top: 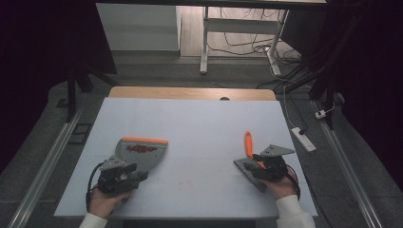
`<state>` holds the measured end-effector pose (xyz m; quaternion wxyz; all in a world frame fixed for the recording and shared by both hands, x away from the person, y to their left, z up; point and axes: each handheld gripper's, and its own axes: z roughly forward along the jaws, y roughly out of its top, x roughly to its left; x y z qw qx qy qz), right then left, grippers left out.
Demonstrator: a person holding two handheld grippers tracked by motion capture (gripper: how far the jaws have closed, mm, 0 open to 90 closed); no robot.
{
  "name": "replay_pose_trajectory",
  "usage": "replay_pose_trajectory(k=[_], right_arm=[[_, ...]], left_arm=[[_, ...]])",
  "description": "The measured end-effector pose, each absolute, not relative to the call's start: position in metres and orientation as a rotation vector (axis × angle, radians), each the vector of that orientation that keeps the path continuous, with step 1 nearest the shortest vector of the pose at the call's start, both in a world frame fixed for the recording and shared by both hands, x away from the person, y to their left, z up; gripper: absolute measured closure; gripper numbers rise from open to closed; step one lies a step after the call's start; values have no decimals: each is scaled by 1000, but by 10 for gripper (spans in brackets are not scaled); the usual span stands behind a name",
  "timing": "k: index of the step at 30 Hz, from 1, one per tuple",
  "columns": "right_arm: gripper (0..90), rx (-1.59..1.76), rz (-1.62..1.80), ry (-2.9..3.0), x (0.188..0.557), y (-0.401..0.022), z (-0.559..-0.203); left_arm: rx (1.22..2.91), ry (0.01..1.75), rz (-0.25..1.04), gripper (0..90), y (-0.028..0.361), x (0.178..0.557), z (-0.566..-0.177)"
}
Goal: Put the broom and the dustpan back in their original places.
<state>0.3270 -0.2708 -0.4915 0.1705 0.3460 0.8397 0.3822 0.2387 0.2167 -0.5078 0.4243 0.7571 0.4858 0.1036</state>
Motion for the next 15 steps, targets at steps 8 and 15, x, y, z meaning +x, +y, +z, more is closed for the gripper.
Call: replay_pose_trajectory(k=[8,15], right_arm=[[462,877,1123,2422,322,-266,-490],[462,827,1120,2447,318,-260,-491]], left_arm=[[1935,1161,225,399,210,246,-513],[1945,1152,222,398,207,248,-514]])
